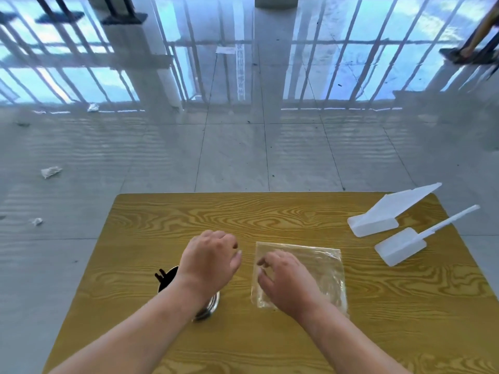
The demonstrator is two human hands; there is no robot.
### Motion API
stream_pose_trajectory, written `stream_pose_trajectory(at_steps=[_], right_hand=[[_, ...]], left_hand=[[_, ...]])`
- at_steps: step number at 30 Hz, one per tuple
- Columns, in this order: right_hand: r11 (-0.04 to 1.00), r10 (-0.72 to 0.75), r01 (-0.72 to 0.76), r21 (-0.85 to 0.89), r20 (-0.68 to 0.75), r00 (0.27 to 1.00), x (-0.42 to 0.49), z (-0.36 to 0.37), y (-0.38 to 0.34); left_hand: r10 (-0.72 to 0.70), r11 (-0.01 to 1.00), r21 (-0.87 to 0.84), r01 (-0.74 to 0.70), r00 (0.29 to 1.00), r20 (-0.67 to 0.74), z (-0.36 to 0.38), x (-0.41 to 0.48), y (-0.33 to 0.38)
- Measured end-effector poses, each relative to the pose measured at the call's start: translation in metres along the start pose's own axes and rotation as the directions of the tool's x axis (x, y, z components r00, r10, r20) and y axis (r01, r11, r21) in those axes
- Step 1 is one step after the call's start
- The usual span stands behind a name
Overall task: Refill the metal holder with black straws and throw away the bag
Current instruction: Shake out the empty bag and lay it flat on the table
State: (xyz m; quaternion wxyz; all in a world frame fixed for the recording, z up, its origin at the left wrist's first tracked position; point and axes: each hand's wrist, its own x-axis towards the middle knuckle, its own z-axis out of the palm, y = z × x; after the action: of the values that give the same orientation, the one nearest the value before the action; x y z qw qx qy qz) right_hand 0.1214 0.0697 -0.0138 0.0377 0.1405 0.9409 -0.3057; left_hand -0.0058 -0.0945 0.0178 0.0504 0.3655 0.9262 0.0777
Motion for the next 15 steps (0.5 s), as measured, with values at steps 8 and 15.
stream_pose_trajectory(at_steps=[8,15], right_hand=[[0.993,0.053,-0.067,0.102,0.134,0.99,0.01,0.026,-0.075],[0.983,0.173,-0.183,0.02,0.244,0.954,0.006,0.045,-0.112]], left_hand=[[-0.302,0.913,-0.25,0.323,0.946,0.118,-0.027,-0.044,-0.109],[-0.107,0.862,-0.382,0.333,0.857,0.505,-0.014,-0.067,-0.149]])
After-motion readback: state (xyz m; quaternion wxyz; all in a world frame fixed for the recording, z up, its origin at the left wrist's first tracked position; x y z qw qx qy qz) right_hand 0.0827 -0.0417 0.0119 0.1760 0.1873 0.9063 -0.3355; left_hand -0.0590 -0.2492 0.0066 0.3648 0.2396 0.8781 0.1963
